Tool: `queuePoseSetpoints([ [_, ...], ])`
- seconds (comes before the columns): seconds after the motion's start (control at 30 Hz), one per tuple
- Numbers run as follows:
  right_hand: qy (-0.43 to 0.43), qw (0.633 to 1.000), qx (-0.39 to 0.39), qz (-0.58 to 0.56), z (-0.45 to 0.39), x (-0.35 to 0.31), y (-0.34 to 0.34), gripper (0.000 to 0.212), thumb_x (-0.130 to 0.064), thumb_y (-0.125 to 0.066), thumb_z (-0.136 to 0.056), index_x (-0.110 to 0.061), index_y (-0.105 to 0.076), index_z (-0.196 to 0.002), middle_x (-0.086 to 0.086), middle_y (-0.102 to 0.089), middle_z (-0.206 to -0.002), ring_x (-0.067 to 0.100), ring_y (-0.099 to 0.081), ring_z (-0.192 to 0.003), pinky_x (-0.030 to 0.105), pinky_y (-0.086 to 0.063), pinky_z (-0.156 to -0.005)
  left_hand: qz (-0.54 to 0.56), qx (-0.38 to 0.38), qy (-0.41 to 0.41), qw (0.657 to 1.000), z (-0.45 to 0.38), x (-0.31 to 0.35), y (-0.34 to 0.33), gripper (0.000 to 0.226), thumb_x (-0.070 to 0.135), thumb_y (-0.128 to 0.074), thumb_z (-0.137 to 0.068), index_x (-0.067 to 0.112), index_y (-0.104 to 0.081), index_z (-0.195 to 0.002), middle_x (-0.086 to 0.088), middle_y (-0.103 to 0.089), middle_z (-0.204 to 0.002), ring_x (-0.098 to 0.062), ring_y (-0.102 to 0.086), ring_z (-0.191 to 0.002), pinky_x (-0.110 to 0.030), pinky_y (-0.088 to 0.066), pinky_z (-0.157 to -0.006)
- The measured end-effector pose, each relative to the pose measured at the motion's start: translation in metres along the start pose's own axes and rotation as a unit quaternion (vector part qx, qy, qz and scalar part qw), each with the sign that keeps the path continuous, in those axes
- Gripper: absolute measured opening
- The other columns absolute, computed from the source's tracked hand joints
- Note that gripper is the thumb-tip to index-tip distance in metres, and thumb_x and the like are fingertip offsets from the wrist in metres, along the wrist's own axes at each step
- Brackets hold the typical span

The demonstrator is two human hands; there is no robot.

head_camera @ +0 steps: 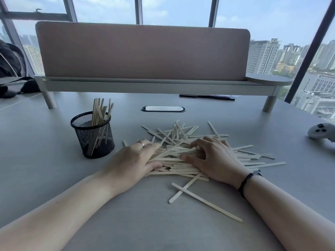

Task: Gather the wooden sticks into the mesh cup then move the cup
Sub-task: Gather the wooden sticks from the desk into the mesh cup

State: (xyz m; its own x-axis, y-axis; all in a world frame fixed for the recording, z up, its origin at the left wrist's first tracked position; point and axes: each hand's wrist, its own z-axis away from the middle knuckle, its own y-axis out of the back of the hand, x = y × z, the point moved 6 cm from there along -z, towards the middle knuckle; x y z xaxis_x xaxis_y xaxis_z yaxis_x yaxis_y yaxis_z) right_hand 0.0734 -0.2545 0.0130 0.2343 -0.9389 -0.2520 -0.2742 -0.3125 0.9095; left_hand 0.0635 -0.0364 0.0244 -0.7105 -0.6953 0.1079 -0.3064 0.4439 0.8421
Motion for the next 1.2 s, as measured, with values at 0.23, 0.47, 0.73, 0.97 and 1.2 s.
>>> queuePoseSetpoints([
  [0.23, 0.026, 0.999, 0.015, -0.044, 0.0, 0.001, 0.001, 0.047, -0.075, -0.056, -0.075, -0.029, -0.059, -0.085, -0.015, -0.052, -0.079, 0.011, -0.051, -0.078, 0.031, -0.041, -0.071, -0.043, -0.025, -0.041, 0.998, 0.001, 0.002, 0.003, 0.034, 0.047, -0.05, -0.091, 0.015, -0.06, -0.094, -0.001, -0.06, -0.084, -0.031, -0.065, -0.062, -0.04, -0.053, -0.048],
  [0.47, 0.031, 0.999, 0.02, -0.036, -0.001, 0.001, 0.001, 0.058, -0.08, -0.043, -0.079, -0.024, -0.044, -0.066, -0.009, -0.05, -0.076, 0.017, -0.052, -0.073, 0.034, -0.041, -0.068, -0.063, -0.057, -0.031, 0.996, 0.002, -0.004, 0.008, 0.035, 0.044, -0.035, -0.095, 0.015, -0.052, -0.086, -0.001, -0.054, -0.076, -0.033, -0.062, -0.06, -0.041, -0.051, -0.05],
  [0.73, 0.034, 0.997, 0.03, -0.059, -0.002, 0.004, 0.0, 0.056, -0.085, -0.047, -0.072, -0.029, -0.049, -0.076, -0.013, -0.053, -0.075, 0.011, -0.052, -0.074, 0.034, -0.045, -0.068, -0.066, -0.036, 0.062, 0.995, 0.003, -0.026, 0.03, 0.017, 0.02, -0.041, -0.101, 0.017, -0.048, -0.087, 0.004, -0.051, -0.066, -0.023, -0.051, -0.05, -0.037, -0.037, -0.046],
  [0.97, 0.034, 0.999, 0.014, -0.04, -0.003, 0.002, -0.002, 0.062, -0.09, -0.046, -0.065, -0.028, -0.045, -0.07, -0.011, -0.054, -0.071, 0.017, -0.053, -0.073, 0.035, -0.043, -0.066, 0.066, 0.089, 0.072, 0.991, 0.003, -0.019, 0.05, 0.034, 0.042, -0.033, -0.099, 0.023, -0.043, -0.073, 0.007, -0.04, -0.046, -0.013, -0.041, -0.037, -0.035, -0.035, -0.042],
  [1.2, 0.022, 1.0, 0.008, -0.01, -0.002, -0.003, -0.001, 0.064, -0.083, -0.048, -0.075, -0.02, -0.039, -0.065, -0.004, -0.049, -0.062, 0.024, -0.051, -0.067, 0.036, -0.04, -0.059, 0.39, 0.232, 0.188, 0.871, 0.004, -0.029, 0.063, 0.069, 0.062, -0.042, -0.096, 0.0, -0.034, -0.066, -0.002, -0.029, -0.047, -0.015, -0.024, -0.039, -0.022, -0.024, -0.044],
])
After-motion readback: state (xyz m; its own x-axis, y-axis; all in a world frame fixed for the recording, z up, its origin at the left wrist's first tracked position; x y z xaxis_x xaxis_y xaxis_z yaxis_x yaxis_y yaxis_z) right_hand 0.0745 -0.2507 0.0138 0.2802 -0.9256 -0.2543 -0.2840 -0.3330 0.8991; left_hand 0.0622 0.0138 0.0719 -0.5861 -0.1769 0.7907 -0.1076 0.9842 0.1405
